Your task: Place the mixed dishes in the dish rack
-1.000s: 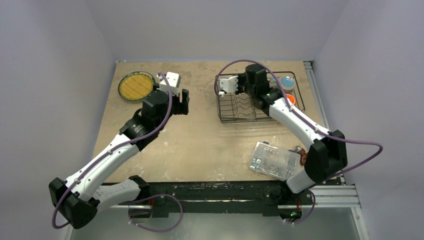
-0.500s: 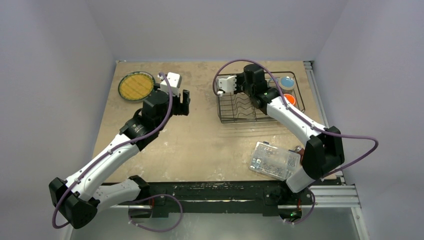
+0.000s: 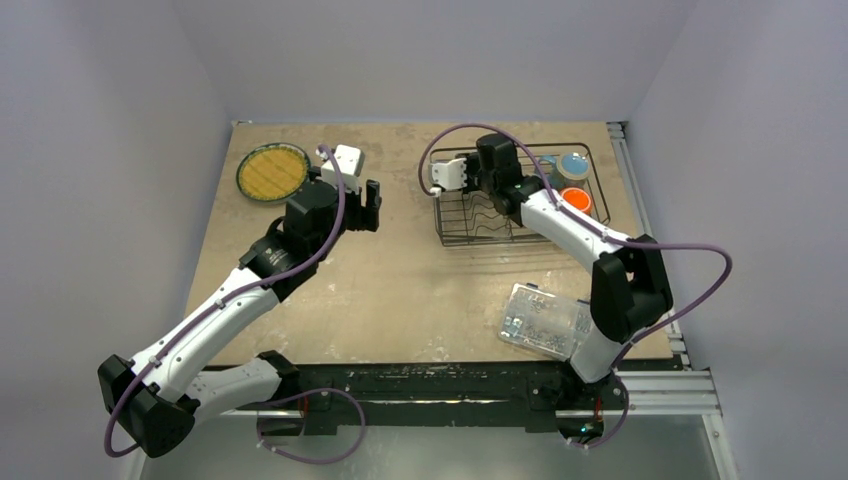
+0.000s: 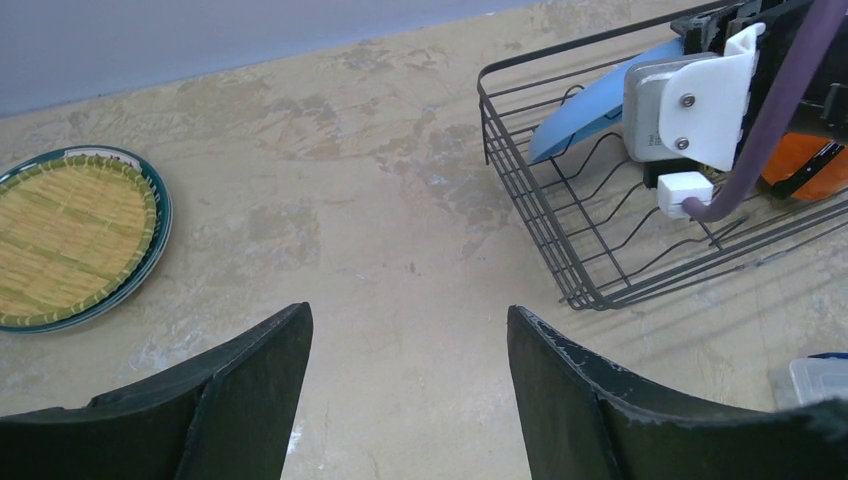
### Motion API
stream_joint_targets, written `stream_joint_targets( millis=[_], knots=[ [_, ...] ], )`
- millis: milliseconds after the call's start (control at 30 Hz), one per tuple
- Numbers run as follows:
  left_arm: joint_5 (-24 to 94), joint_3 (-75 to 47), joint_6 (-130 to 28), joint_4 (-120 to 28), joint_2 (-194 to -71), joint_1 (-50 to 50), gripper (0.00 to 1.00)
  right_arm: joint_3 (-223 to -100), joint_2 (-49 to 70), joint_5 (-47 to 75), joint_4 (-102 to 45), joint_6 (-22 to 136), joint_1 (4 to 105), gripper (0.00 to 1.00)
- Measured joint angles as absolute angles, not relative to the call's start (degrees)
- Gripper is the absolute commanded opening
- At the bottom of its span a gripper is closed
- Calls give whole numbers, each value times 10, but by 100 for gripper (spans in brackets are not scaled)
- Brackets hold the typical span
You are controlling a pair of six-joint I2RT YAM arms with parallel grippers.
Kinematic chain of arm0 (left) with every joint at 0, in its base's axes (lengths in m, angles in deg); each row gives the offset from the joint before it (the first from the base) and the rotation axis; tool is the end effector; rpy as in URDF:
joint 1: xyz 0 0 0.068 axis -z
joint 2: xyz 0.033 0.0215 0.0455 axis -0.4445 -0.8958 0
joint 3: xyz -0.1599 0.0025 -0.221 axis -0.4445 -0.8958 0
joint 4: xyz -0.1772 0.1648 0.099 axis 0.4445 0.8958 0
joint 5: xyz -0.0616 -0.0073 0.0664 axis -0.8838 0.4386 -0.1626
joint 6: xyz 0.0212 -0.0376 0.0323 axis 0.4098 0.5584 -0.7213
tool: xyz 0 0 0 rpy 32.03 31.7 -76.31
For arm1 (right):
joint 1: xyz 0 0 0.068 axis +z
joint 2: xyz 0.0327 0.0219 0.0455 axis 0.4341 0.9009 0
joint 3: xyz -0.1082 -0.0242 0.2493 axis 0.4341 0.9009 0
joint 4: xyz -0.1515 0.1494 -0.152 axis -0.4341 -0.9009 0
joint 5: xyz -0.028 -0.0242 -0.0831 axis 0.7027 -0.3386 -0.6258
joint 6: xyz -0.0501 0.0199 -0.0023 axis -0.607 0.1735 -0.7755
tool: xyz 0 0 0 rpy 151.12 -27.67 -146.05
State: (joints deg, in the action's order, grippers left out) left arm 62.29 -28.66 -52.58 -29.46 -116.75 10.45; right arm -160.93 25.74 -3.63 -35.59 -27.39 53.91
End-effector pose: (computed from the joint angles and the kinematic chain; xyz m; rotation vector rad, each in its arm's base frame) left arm 0.1975 -0.1332 0.3613 0.1947 1.8415 -0.2626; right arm 0.3512 0.1813 0.2886 -1.6468 1.3801 -0.6941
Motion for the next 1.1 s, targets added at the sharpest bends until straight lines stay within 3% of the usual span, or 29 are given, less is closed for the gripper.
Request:
stream_joint_targets(
  millis=[33, 67, 633, 1100],
  knots=[
    [623, -287, -526, -295, -1168, 104, 70, -1609, 262, -40, -356, -271, 539, 89],
    [622, -287, -526, -295, -1168, 104, 70, -1609, 265, -47, -354, -267, 539, 98],
    [612, -287, -526, -295, -1173, 104, 70, -1615, 245, -171, -258, -98, 539, 99],
    [605, -287, -525, -292, -1178, 104, 70, -1728, 346, -248, -260, -5, 540, 99]
  ],
)
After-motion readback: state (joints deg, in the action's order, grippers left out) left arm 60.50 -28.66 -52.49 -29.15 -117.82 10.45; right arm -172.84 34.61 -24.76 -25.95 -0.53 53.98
